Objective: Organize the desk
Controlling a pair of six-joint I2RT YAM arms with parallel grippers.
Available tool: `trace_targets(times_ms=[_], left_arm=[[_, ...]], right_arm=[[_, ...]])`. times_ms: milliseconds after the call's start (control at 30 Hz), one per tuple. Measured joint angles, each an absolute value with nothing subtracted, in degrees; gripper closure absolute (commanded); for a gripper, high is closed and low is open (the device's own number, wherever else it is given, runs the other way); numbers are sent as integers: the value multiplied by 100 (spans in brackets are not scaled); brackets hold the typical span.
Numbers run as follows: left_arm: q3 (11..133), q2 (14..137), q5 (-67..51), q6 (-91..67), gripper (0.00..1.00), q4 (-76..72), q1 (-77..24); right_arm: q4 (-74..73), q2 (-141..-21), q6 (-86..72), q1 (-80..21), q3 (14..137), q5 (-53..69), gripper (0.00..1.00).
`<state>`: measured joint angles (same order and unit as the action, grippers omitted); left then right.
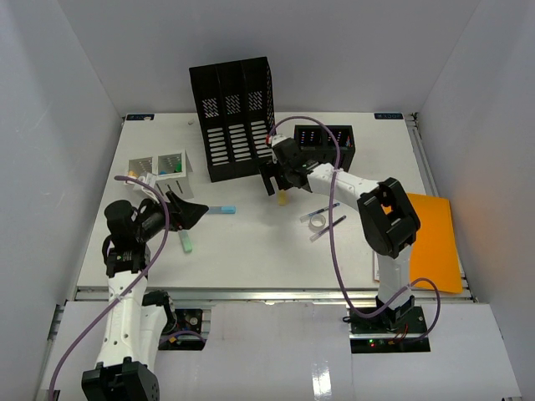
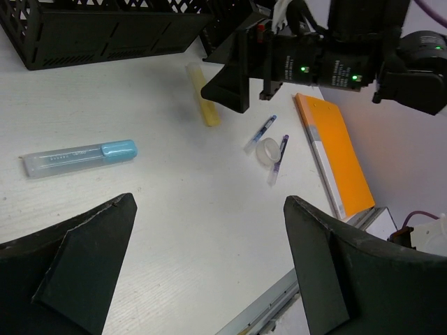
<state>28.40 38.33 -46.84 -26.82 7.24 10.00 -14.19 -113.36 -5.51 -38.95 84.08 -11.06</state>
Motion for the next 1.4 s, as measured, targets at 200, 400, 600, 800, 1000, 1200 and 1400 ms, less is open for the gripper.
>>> trace_targets(times_ms=[200,400,600,800,1000,1200,1400], left_arm=[[2840,3817,-4721,-2681,2,722,1000],[2840,3813,-4722,-2681,2,722,988],[2825,3812,-4722,-2681,2,722,957],[2797,3783,-4724,-2684,2,722,899],[2742,3764,-4813,-2807,2,568,860],[2226,3594,-4893,-3834,2,-125,838],[1981,3643,-4508,-4920,2,-716,420]], right_arm=[[-1543,-11670,-884,-3848,8455,-1362,20],[-1524,-11708,-1024,-3848,8449,-1245,34],[-1379,-11716,-1047,-3848,8142,-1087,44],[-1248,-11713,-1014,-3846,8010,-1035,58],[-998,-11620,-957,-3822,7800,-1006,77],[-904,-11206,-808,-3826,7263,-678,86],[-1035,-10527,-449,-3812,6821,30,92]])
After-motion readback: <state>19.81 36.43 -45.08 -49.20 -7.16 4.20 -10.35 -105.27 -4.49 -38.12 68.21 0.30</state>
